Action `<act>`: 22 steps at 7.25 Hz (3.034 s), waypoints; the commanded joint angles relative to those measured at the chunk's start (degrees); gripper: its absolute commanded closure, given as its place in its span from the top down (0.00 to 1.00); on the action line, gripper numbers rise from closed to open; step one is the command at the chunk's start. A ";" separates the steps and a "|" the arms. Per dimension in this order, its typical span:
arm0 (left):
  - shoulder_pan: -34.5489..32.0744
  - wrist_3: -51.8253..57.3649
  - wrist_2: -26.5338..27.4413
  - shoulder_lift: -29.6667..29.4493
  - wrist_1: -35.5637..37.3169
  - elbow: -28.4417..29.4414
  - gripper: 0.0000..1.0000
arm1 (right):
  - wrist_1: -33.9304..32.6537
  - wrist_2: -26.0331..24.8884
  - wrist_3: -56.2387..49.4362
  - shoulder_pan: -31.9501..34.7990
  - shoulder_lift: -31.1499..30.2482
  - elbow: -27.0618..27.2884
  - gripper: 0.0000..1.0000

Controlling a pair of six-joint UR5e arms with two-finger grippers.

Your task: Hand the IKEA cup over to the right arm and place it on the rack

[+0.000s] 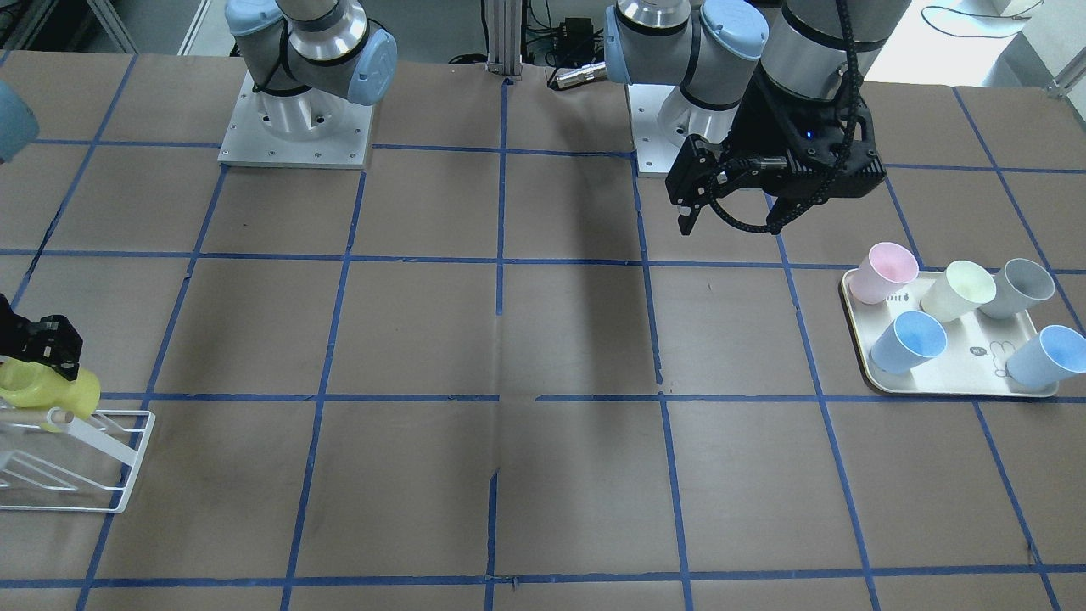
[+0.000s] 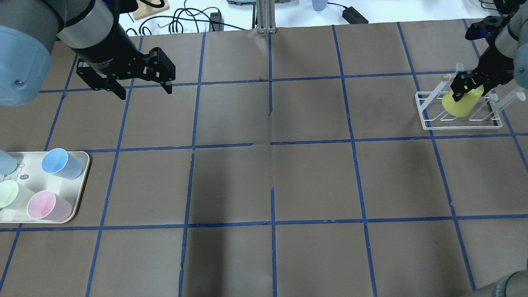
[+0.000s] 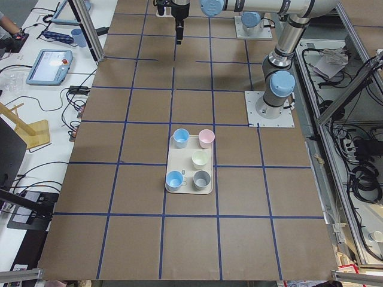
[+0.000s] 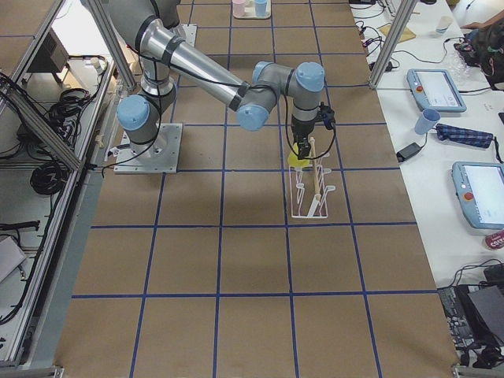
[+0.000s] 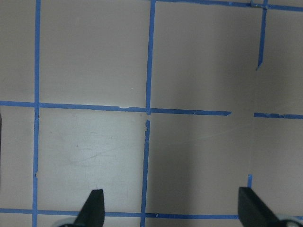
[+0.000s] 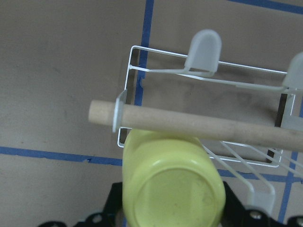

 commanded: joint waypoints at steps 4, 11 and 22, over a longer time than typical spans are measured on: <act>0.03 0.07 0.00 0.00 -0.02 -0.05 1.00 | 0.07 -0.07 0.12 -0.03 0.69 0.35 0.92; -0.06 0.16 0.00 0.09 -0.02 -0.23 1.00 | 22.15 7.45 11.11 2.33 -18.52 -0.26 1.00; 0.03 4.42 1.92 -0.09 0.94 -0.49 1.00 | 30.21 5.29 32.54 23.88 -24.97 -1.14 1.00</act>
